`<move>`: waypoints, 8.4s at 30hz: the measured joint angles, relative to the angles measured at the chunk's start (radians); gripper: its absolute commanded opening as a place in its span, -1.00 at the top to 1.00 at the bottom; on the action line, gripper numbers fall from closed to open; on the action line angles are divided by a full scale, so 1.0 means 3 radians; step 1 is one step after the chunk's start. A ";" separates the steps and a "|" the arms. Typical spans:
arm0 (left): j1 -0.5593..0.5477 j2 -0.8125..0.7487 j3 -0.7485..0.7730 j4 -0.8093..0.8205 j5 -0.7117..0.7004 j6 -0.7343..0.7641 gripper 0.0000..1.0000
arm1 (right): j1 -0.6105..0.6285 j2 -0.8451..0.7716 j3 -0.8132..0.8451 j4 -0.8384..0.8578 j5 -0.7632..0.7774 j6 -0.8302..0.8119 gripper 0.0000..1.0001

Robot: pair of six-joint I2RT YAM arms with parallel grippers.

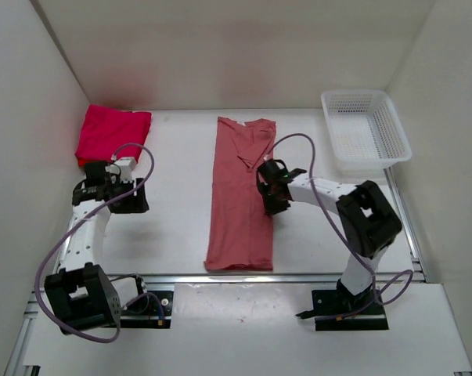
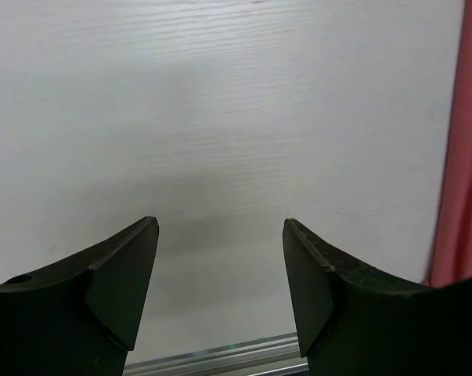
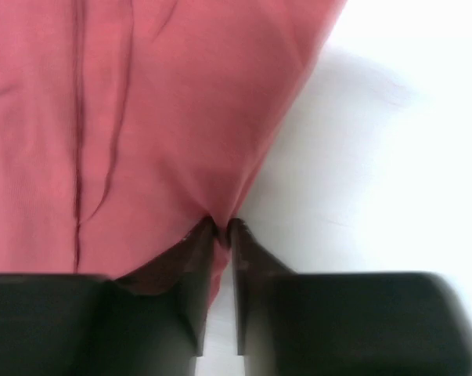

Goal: Fold and stack the t-shirts
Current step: Rotate the tshirt 90 degrees, then grab the bottom of the folded rectangular tshirt with both arms, then fold the folded rectangular tshirt in 1/3 of the way, then grab one side of the 2/3 rectangular tshirt with both arms, then fold the long partially folded tshirt into a neat square

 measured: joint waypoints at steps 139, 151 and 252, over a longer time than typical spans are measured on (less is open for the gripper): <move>-0.1506 0.2159 0.1754 0.0360 -0.0351 -0.0905 -0.76 | -0.0217 0.0582 0.1143 0.0273 -0.1425 -0.1639 1.00; -0.2010 0.1771 0.0969 0.0272 0.0047 -0.1030 -0.83 | -0.0395 0.1186 0.1935 0.0253 -0.0987 -0.1696 1.00; -0.1794 0.2148 0.1928 -0.0165 0.0907 -0.1511 1.00 | -0.1328 0.0089 0.1301 -0.1189 -0.3314 -0.1831 1.00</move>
